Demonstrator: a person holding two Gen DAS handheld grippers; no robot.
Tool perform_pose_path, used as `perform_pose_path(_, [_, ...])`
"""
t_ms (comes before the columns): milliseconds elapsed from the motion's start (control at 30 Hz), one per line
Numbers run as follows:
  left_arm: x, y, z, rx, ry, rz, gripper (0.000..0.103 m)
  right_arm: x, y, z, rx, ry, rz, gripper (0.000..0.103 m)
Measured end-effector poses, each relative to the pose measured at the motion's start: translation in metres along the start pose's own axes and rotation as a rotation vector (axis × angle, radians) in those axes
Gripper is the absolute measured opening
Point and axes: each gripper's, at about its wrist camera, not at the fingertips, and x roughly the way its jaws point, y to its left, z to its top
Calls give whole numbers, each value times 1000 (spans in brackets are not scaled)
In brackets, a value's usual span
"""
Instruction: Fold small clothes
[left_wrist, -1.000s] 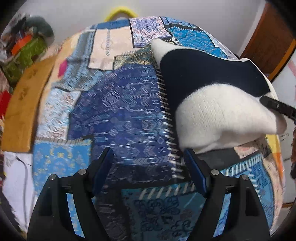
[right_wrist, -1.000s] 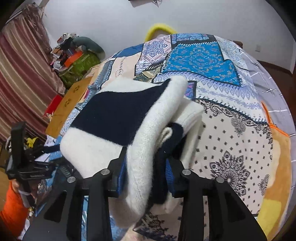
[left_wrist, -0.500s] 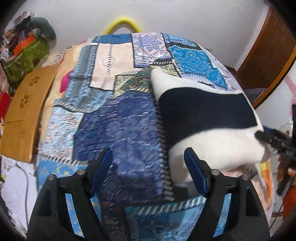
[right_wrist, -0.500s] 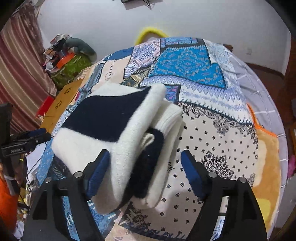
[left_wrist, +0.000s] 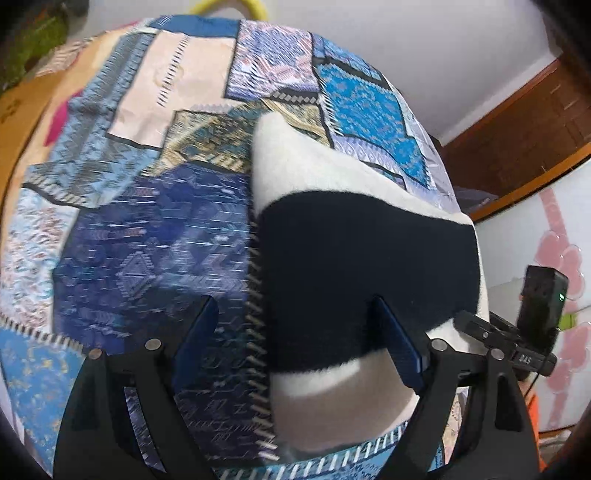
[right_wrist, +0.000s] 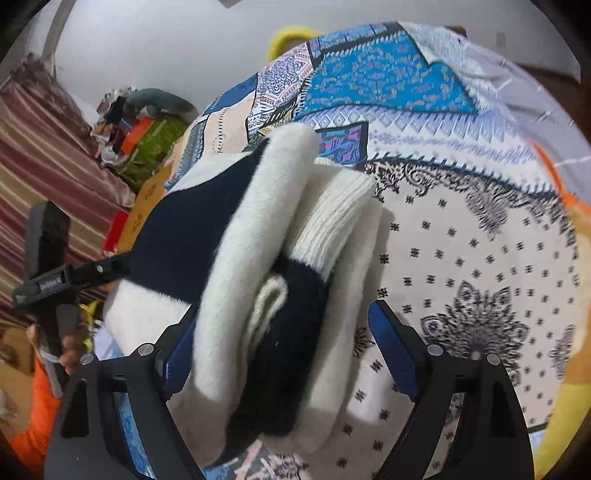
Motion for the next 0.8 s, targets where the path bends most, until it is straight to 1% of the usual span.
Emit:
perform_pose_path(100, [12,-3,3,0,24,-25,88,6,-6,1,37,7,48,85])
perform_pose_path(233, [25,0,7,-53,54,-70,93,7,-8,0,47,9,82,85])
perform_pose_path(333, [31,2,9,-78,68,-97,94,7,-8,0,50,9,98,85])
perform_pose_path(433, [37,5,10,-116,91,-141,94,9,-8,-1,58,10,120,82])
perform_pose_path(500, [42,7,10,-155,113,-183,94,10,-7,0,64,9,130,77])
perform_pose_path(533, [42,7,11,-161,116,-191,93,9,-6,-1,63,7,133,76])
perform_pose_path(567, [43,6,12,-164,119,-200,89,9,-6,0,61,5,133,73])
perform_pose_path(600, [43,5,12,-164,122,-212,88,7,-6,0,58,2,134,69])
perform_pose_path(633, [42,4,13,-166,124,-211,86,6,-5,0,55,0,136,67])
perform_pose_path(667, [42,2,13,-166,122,-205,85,4,-5,-1,53,-3,137,61])
perform_pose_path(700, [41,0,14,-163,119,-203,82,3,-4,0,50,-4,136,57])
perform_pose_path(767, [35,-3,14,-150,105,-195,73,-1,-1,1,42,-9,134,52])
perform_pose_path(800, [32,-5,14,-144,95,-195,70,-2,1,2,39,-10,133,50])
